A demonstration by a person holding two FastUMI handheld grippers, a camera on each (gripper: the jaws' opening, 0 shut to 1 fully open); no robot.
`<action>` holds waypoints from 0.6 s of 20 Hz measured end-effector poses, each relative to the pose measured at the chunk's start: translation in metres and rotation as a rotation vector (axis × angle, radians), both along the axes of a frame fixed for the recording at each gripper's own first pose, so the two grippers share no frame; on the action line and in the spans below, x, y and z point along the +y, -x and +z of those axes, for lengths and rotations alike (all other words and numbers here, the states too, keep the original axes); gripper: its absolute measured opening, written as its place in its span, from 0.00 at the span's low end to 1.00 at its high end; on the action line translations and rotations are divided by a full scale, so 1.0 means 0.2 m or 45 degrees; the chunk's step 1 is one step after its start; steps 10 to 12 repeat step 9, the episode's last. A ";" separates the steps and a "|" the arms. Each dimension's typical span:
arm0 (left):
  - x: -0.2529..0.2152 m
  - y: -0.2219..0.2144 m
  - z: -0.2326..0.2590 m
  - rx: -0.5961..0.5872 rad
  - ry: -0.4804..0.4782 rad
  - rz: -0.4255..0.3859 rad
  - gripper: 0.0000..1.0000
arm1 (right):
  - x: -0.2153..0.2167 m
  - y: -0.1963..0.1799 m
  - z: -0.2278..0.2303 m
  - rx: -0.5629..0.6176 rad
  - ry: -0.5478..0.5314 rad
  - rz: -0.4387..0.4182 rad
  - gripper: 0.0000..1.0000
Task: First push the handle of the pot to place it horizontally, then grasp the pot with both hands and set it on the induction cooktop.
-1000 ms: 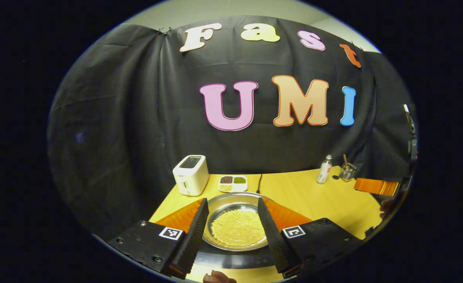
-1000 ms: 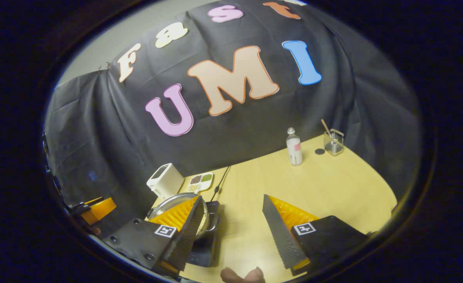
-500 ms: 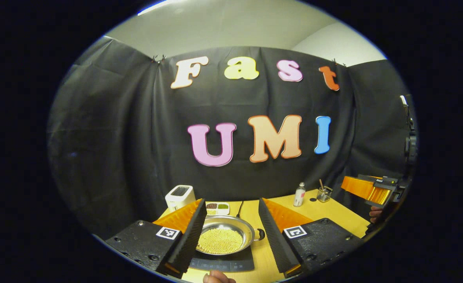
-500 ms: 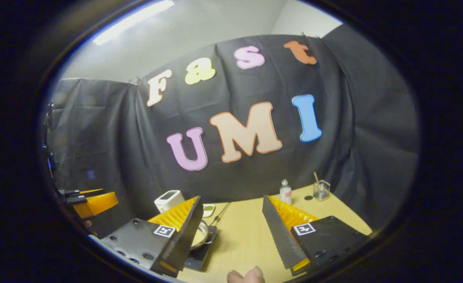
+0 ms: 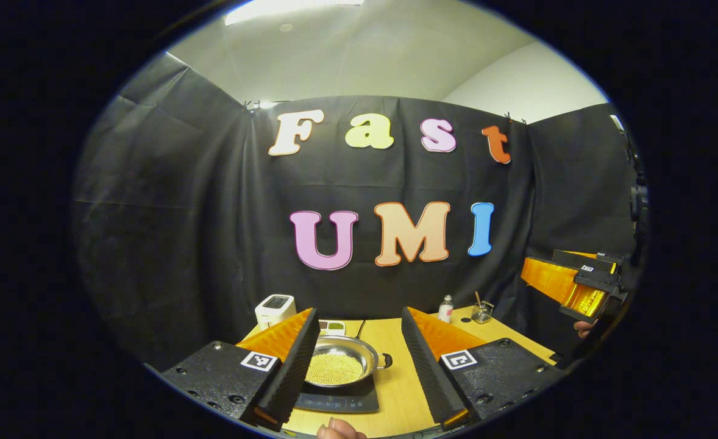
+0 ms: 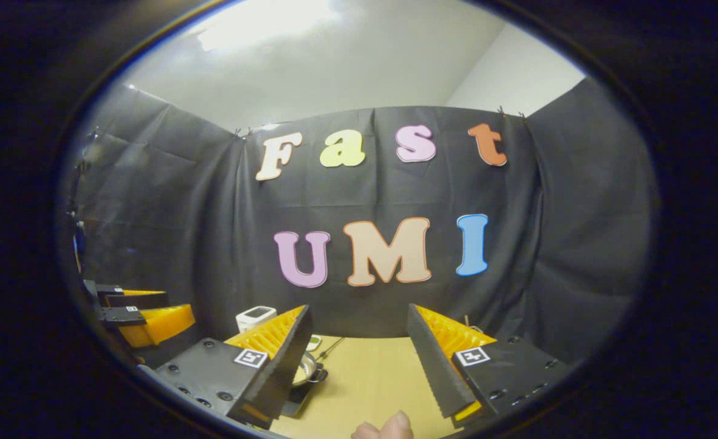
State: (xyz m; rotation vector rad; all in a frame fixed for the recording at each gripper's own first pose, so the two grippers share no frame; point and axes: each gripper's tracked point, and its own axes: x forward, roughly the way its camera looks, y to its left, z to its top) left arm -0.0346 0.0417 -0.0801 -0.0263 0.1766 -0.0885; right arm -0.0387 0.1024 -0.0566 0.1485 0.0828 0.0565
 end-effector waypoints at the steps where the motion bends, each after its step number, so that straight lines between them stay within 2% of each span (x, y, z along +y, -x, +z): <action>1: -0.02 0.03 0.02 -0.011 0.005 -0.012 0.82 | 0.00 0.02 0.01 0.002 0.007 -0.004 0.93; 5: -0.05 0.12 0.07 -0.021 -0.008 -0.018 0.82 | -0.03 0.07 0.08 -0.010 -0.017 -0.028 0.93; 7: -0.03 0.12 0.09 -0.030 -0.034 0.005 0.82 | -0.01 0.06 0.10 -0.014 -0.034 0.005 0.96; 9: -0.02 0.12 0.13 -0.042 -0.048 0.041 0.82 | -0.06 0.06 0.11 -0.006 -0.004 0.026 0.94; 12: -0.02 0.12 0.13 -0.042 -0.048 0.041 0.82 | -0.06 0.06 0.11 -0.006 -0.004 0.026 0.94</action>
